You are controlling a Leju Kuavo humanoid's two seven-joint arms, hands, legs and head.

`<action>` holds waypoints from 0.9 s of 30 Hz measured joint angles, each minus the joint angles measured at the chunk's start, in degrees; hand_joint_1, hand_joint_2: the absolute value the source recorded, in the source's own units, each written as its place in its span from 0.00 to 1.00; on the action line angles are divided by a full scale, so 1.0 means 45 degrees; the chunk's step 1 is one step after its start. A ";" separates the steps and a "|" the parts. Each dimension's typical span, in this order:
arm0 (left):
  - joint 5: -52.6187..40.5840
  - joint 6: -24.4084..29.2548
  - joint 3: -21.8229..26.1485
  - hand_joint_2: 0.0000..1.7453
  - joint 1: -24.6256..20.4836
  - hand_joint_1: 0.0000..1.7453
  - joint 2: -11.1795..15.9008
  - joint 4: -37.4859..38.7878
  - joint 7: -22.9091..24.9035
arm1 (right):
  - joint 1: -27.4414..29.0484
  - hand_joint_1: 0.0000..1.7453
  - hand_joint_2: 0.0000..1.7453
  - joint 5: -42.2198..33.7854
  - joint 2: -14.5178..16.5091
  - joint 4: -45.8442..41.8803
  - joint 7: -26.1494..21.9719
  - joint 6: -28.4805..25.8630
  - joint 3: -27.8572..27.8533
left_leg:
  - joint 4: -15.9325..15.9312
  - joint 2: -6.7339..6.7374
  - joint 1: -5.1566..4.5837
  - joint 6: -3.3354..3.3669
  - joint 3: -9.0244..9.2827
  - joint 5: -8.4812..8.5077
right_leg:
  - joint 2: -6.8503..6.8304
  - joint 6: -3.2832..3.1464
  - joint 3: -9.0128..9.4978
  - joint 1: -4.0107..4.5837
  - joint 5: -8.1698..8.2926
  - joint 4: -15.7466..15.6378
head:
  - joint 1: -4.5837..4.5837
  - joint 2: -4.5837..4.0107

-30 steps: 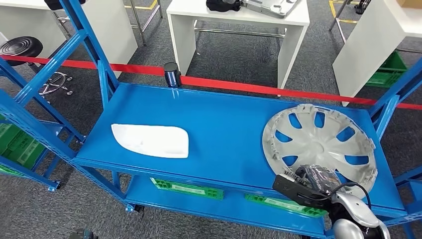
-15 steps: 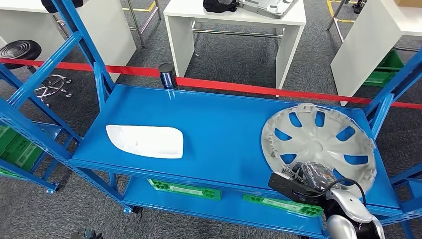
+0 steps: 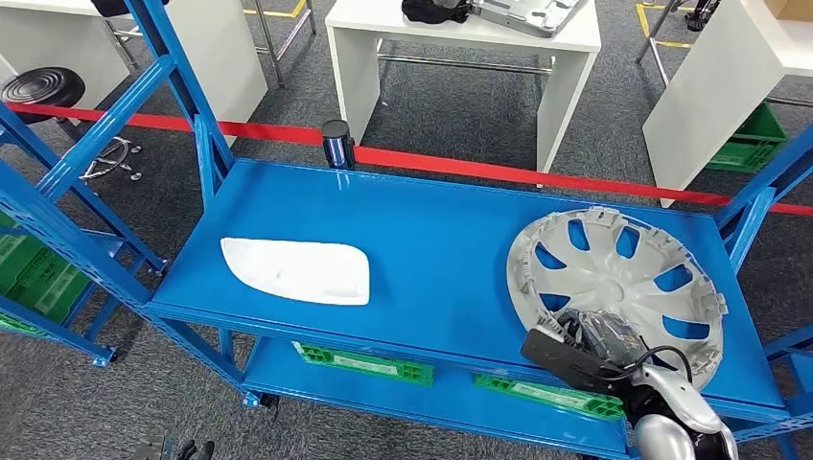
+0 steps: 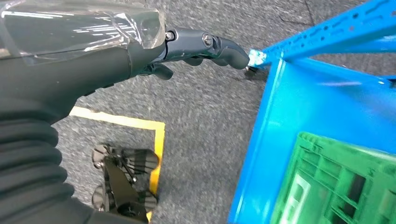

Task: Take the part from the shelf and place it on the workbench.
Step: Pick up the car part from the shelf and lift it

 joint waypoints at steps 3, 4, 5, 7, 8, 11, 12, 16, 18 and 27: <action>0.0491 -0.0681 0.0098 1.00 0.0011 0.00 0.0097 0.0095 -0.0141 | 0.0065 0.95 1.00 -0.3168 0.0153 -0.0101 -0.1298 -0.0400 -0.0358 | 0.0142 0.0005 -0.0015 -0.0129 -0.0103 -0.0099 | 0.0035 -0.0305 0.0085 0.0036 0.0095 -0.0235 | -0.0005 0.0003; 0.0706 -0.0943 0.0180 1.00 0.0015 0.00 0.0121 0.0126 -0.0197 | 0.0057 0.95 1.00 -0.4601 0.0192 -0.0181 -0.1942 -0.0547 -0.0454 | 0.0223 0.0007 0.0011 -0.0183 -0.0142 -0.0170 | 0.0050 -0.0368 0.0082 0.0021 0.0109 -0.0241 | -0.0004 0.0001; 0.0847 -0.1106 0.0268 1.00 0.0015 0.00 0.0129 0.0129 -0.0234 | 0.0001 0.95 1.00 -0.5869 0.0217 -0.0298 -0.2524 -0.0634 -0.0499 | 0.0477 0.0008 0.0043 -0.0255 -0.0249 -0.0352 | 0.0066 -0.0436 0.0093 -0.0004 0.0121 -0.0250 | -0.0011 0.0001; 0.0952 -0.1202 0.0446 1.00 0.0014 0.00 0.0081 0.0000 -0.0253 | -0.0197 0.95 1.00 -0.7985 0.0305 -0.0599 -0.3422 -0.0680 -0.0502 | 0.1749 0.0006 0.0105 -0.0416 -0.0825 -0.1051 | 0.0094 -0.0534 0.0115 -0.0019 0.0124 -0.0262 | -0.0029 -0.0001; 0.0949 -0.1215 0.0526 1.00 0.0013 0.00 0.0034 -0.0112 -0.0231 | -0.0302 0.95 1.00 -0.8674 0.0358 -0.0726 -0.3674 -0.0668 -0.0472 | 0.2643 0.0007 0.0130 -0.0474 -0.1249 -0.1446 | 0.0100 -0.0561 0.0118 -0.0007 0.0121 -0.0262 | -0.0035 -0.0001; 0.1038 -0.1421 0.0786 1.00 0.0042 0.00 -0.0174 -0.0499 -0.0116 | -0.0488 0.95 1.00 -1.0027 0.0444 -0.0910 -0.4179 -0.0534 -0.0331 | 0.3704 0.0007 0.0155 -0.0483 -0.1846 -0.1574 | 0.0097 -0.0570 0.0117 0.0047 0.0114 -0.0261 | -0.0032 -0.0002; 0.1069 -0.1459 0.0868 1.00 0.0063 0.00 -0.0254 -0.0654 -0.0110 | -0.0548 0.95 1.00 -1.0463 0.0458 -0.0955 -0.4364 -0.0456 -0.0278 | 0.3097 0.0006 0.0146 -0.0427 -0.1566 -0.1186 | 0.0098 -0.0569 0.0123 0.0070 0.0115 -0.0261 | -0.0030 -0.0001; 0.1050 -0.1407 0.1076 1.00 0.0105 0.00 -0.0550 -0.1329 -0.0206 | -0.0892 0.95 1.00 -1.1610 0.0526 -0.1184 -0.4765 -0.0236 -0.0066 | 0.0258 0.0042 -0.0023 -0.0052 -0.0159 -0.0150 | 0.0097 -0.0496 0.0121 0.0118 0.0148 -0.0277 | -0.0023 -0.0001; 0.1044 -0.1408 0.1148 1.00 0.0123 0.00 -0.0661 -0.1550 -0.0234 | -0.0960 0.95 1.00 -1.1689 0.0557 -0.1241 -0.4767 -0.0212 0.0041 | 0.0125 0.0045 -0.0098 0.0049 -0.0145 -0.0132 | 0.0074 -0.0371 0.0122 0.0106 0.0194 -0.0337 | -0.0027 0.0001; 0.0920 -0.2012 0.1463 1.00 0.0200 0.00 -0.1218 -0.2395 -0.0315 | -0.1229 0.95 1.00 -1.4449 0.0596 -0.1343 -0.4887 0.0496 0.0287 | -0.0257 -0.0009 -0.0030 0.0258 0.0036 0.0195 | 0.0019 -0.0101 -0.1440 0.0068 -0.0939 0.2773 | 0.0013 0.0003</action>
